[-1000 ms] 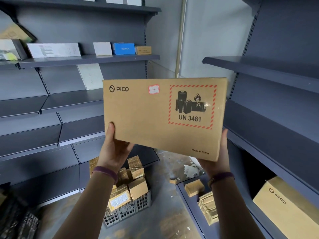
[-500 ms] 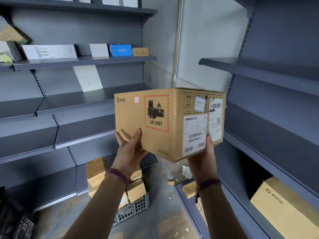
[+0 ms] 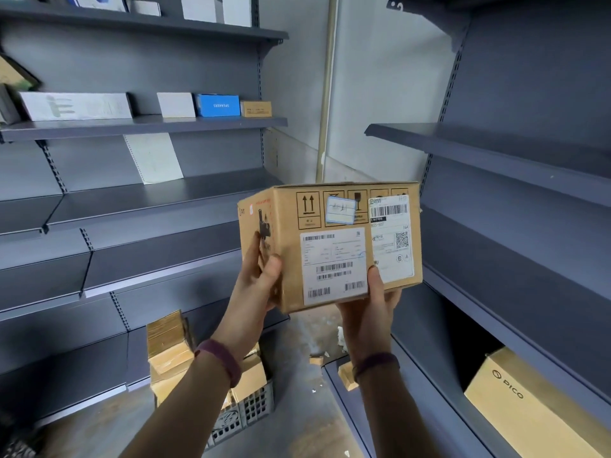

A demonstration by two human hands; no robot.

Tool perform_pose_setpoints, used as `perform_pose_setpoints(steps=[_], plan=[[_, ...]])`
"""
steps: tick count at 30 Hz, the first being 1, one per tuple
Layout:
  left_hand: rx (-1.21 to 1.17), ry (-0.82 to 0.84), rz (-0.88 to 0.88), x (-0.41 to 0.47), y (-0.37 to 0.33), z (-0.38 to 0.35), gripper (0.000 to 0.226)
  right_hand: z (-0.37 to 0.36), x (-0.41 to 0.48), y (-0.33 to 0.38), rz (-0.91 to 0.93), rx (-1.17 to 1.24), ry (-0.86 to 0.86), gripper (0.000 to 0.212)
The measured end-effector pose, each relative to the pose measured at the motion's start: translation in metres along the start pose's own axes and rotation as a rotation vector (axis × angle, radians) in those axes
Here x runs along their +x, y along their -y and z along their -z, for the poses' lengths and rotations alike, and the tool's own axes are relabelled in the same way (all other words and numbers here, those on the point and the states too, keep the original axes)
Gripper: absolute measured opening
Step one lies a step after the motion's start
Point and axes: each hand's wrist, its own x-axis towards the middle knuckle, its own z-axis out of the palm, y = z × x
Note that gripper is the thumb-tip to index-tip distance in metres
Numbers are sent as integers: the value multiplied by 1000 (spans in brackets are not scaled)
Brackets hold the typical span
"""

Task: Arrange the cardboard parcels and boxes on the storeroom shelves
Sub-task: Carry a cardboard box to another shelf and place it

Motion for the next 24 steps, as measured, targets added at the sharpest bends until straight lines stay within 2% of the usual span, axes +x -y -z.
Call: perform_pose_setpoints(steps=[1,4,10,11,14,15,18,21,24], plan=[[13,20,-11,0,-1,-3,68,-1,0,-1,7,-13,0,56],[30,-6,-57,2,3,-7,89,0,2,0,5,-65,24,65],[-20,-15,-68,6,6,6,83,9,8,10,-42,-168,-10,69],[-43,-6,-50,8,5,12,81,10,9,14,-25,-204,-25,65],[-50,22,-2,13,1,28,75,14,16,26,29,-305,-86,34],[-42,23,10,15,-1,32,74,15,18,29,32,-325,-99,33],[-24,18,33,20,-4,41,72,14,21,39,8,-423,-61,64],[28,53,32,26,-9,46,73,11,20,48,-30,-460,18,44],[54,78,18,29,-13,48,69,10,19,53,-79,-494,58,57]])
